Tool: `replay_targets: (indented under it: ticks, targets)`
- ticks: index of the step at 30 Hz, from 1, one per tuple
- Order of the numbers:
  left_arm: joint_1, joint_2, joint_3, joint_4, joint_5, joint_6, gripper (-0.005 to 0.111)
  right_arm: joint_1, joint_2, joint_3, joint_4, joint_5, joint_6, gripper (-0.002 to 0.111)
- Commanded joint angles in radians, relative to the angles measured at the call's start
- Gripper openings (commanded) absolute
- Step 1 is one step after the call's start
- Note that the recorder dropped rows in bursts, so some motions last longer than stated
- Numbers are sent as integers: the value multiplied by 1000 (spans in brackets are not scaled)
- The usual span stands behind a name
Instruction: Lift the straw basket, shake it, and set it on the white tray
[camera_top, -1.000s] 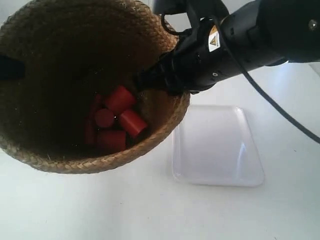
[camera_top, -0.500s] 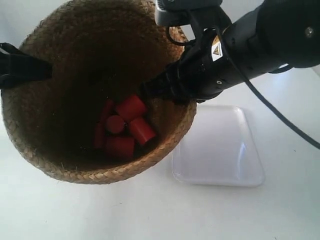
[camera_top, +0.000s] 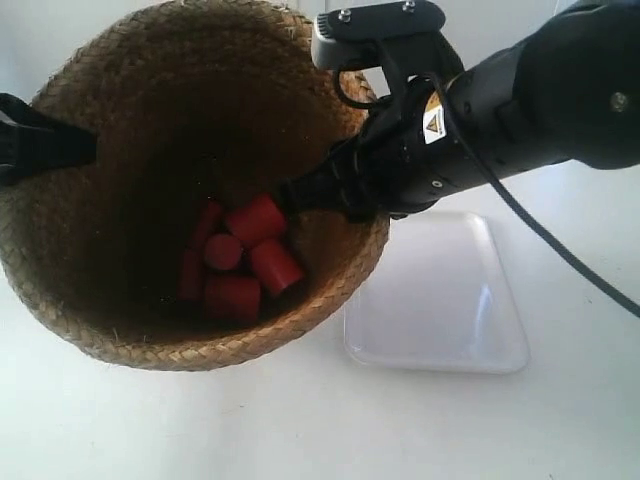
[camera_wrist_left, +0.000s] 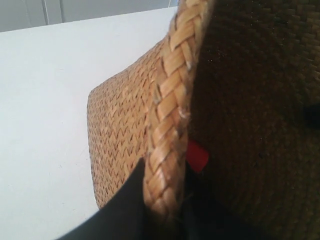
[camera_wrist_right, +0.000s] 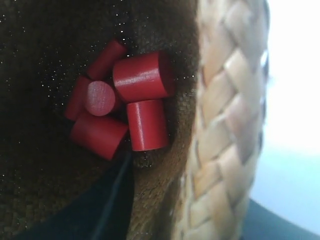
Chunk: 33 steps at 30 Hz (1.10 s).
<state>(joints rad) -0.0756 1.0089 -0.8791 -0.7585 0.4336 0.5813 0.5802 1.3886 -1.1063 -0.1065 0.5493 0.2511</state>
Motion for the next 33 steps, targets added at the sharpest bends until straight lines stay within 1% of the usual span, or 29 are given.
replay_targets:
  ticks: [1,5,9,12,18,22,26,31,33]
  targets:
    - [-11,-21,-6,-28,-30,17,0,-2,2,3,-5,-52,-6,0]
    - [-11,-19,-6,-32,-97,-45,0,-2,25,3,-5,-78,-4,0]
    - [-11,-19,-6,3,-62,-45,0,-2,55,3,-5,-69,42,0]
    - [-11,-19,-6,37,-55,-53,0,-2,58,3,1,-63,41,0]
    - [-11,-19,-6,46,-53,-52,0,-2,32,-1,63,-54,41,0]
    - [-11,-19,-6,49,-56,-37,0,-2,32,-1,54,-54,38,0]
    - [-11,-25,-6,49,-13,-35,0,-2,30,-1,79,-48,41,0]
    - [-7,-20,-6,65,-29,-35,0,-2,35,-1,70,-67,37,0]
    - [-7,-32,-6,79,-23,-35,0,-2,30,-1,81,-39,37,0]
